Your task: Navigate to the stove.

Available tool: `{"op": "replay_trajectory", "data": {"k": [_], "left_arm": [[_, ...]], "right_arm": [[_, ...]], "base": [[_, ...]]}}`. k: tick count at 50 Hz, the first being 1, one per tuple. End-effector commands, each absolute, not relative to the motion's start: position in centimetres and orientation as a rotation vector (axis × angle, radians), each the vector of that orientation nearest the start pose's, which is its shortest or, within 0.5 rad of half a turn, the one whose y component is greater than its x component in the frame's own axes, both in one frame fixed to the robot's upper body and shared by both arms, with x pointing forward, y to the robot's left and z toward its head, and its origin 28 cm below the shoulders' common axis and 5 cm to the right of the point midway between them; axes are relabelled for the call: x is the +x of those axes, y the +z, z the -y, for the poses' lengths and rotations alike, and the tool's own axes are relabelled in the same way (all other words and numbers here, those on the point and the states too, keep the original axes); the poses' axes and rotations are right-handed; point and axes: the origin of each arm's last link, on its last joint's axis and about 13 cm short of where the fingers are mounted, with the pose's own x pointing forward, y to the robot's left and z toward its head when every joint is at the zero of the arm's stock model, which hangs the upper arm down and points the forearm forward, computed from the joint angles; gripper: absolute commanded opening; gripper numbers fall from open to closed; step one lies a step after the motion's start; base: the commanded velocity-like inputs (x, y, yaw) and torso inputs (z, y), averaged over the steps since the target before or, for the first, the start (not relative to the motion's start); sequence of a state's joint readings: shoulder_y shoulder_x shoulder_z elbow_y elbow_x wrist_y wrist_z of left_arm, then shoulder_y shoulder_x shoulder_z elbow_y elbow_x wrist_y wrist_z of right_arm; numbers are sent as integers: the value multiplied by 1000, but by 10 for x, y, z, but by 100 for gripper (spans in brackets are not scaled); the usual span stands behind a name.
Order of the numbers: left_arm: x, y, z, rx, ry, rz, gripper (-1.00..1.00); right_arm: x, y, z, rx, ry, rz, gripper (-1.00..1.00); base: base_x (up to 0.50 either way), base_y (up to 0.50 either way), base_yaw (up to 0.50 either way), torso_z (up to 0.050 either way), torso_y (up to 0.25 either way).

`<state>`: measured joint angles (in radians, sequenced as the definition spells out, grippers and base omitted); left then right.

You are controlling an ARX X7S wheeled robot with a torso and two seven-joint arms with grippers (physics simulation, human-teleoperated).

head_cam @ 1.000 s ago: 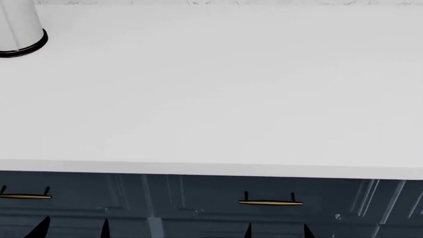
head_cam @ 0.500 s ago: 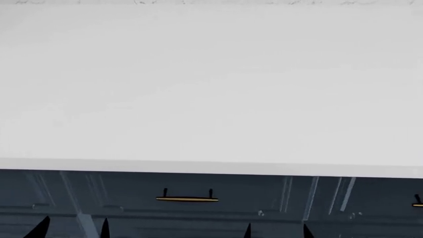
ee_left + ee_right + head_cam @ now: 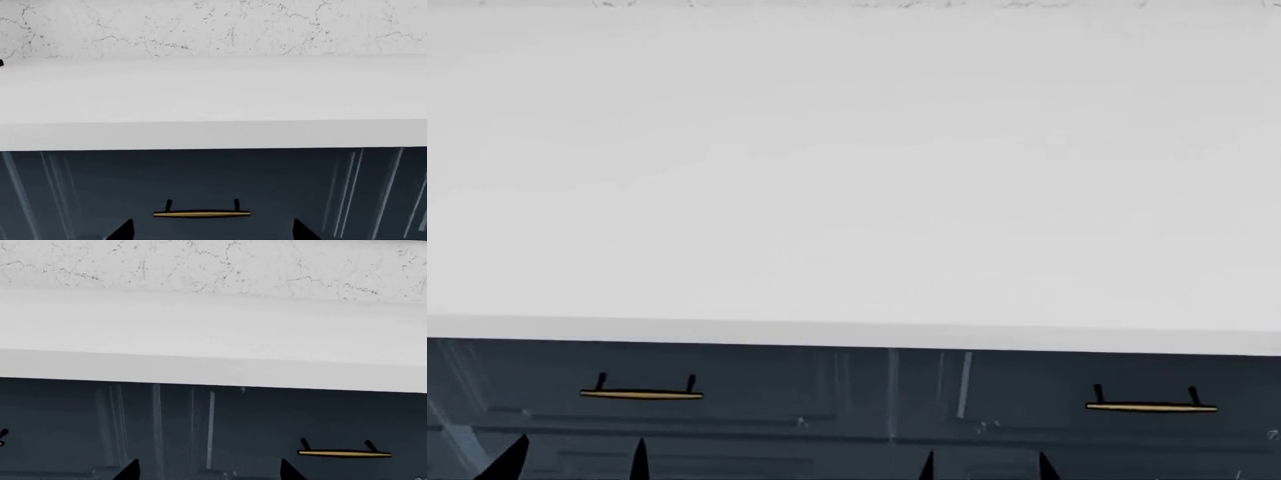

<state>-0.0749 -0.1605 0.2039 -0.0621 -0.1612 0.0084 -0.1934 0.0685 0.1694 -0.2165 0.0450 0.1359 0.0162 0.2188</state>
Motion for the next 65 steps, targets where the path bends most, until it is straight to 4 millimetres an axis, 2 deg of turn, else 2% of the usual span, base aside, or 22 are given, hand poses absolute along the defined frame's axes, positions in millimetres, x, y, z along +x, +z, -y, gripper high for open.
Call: {"op": "replay_trajectory", "data": {"k": [1,65], "left_arm": [[224,13,-205,10,5,-13,100],[224,13,-203,18,1,-10,100]], "right_arm": [[221,13,97,-50,-15,-21,100],[222,12,98,-55,-27,-37,100]], "base": [[-12,-500,0,0,0],[-13,-500,0,0,0]]}}
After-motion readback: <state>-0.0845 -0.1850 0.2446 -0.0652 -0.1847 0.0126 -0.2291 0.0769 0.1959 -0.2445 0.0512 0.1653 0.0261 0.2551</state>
